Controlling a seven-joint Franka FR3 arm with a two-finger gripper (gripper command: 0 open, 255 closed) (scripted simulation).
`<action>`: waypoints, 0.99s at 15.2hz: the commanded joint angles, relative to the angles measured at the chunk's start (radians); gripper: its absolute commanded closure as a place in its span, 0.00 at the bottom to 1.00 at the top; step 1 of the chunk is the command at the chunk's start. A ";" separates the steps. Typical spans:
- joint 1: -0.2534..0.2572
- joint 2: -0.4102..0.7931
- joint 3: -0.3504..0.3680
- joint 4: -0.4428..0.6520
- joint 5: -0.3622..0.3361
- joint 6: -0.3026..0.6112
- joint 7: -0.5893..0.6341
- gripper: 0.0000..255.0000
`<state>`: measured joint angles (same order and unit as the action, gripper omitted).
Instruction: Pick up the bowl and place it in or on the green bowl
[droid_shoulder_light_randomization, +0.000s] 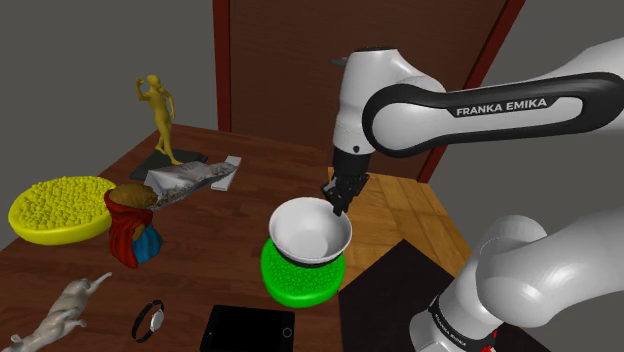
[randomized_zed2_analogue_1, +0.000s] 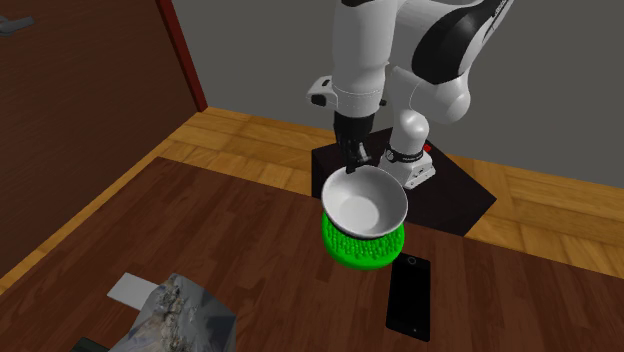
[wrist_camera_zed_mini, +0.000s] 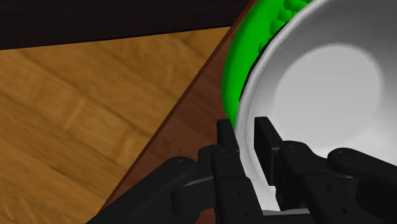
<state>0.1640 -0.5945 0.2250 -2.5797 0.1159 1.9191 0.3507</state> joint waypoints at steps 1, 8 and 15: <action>0.003 0.006 0.003 -0.006 0.003 0.001 0.001 1.00; 0.002 0.005 -0.002 -0.007 0.001 0.000 -0.003 0.00; 0.000 -0.007 -0.010 0.113 -0.007 -0.131 0.003 0.00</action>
<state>0.1650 -0.6007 0.2173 -2.4798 0.1106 1.8034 0.3547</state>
